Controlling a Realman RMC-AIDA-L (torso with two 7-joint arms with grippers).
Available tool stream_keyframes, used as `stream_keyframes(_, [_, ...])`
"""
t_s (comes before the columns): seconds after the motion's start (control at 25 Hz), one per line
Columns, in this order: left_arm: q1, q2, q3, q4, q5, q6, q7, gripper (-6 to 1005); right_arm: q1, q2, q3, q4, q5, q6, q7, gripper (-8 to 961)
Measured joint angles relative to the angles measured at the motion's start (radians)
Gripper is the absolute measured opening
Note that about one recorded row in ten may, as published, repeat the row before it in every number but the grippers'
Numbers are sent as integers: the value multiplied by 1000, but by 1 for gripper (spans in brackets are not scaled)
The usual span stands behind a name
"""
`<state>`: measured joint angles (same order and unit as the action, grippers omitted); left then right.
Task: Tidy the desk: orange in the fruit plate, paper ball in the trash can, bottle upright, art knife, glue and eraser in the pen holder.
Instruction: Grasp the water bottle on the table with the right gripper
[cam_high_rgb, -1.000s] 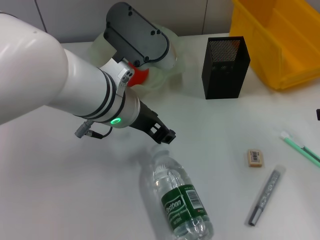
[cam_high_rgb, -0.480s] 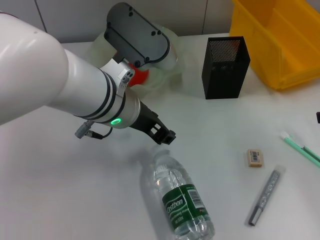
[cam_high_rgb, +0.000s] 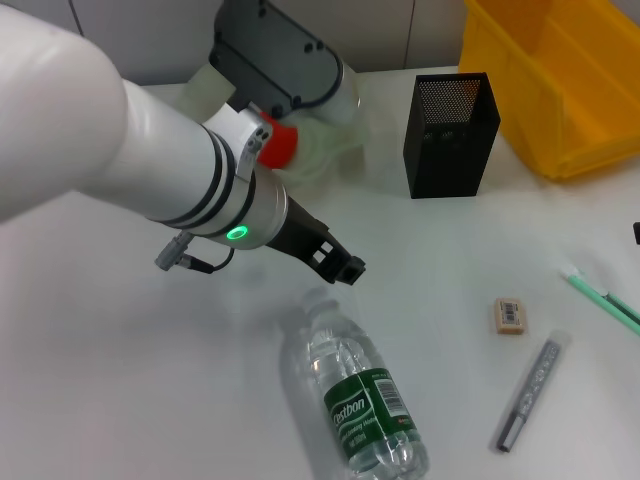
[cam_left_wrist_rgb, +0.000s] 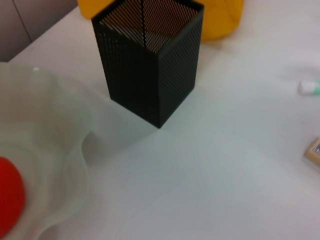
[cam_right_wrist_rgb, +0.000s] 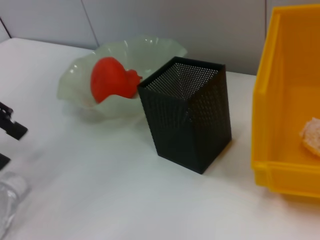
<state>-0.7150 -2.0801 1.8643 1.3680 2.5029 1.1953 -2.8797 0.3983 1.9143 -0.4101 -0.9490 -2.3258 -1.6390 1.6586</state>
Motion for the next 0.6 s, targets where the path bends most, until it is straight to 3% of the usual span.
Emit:
stream_keyframes(0.32, [-27, 0, -110, -32, -60, 41, -2, 558, 1, 9, -21, 28, -30, 94, -46, 617])
stream_keyframes(0.36, [-40, 0, -174, -83, -79, 38, -2, 557, 3, 9, -21, 39, -32, 107, -55, 617])
stream_keyframes(0.44, [-47, 0, -205, -108, -91, 35, -3, 556, 8, 9, -21, 62, -32, 138, -79, 617])
stream_keyframes(0.52, [-110, 1, -345, -289, -145, 30, 2, 554, 21, 8, -21, 90, -32, 169, -105, 617])
stream_keyframes(0.6, [-122, 1, -364, -315, -147, 25, 5, 553, 33, 4, -21, 106, -36, 181, -115, 617])
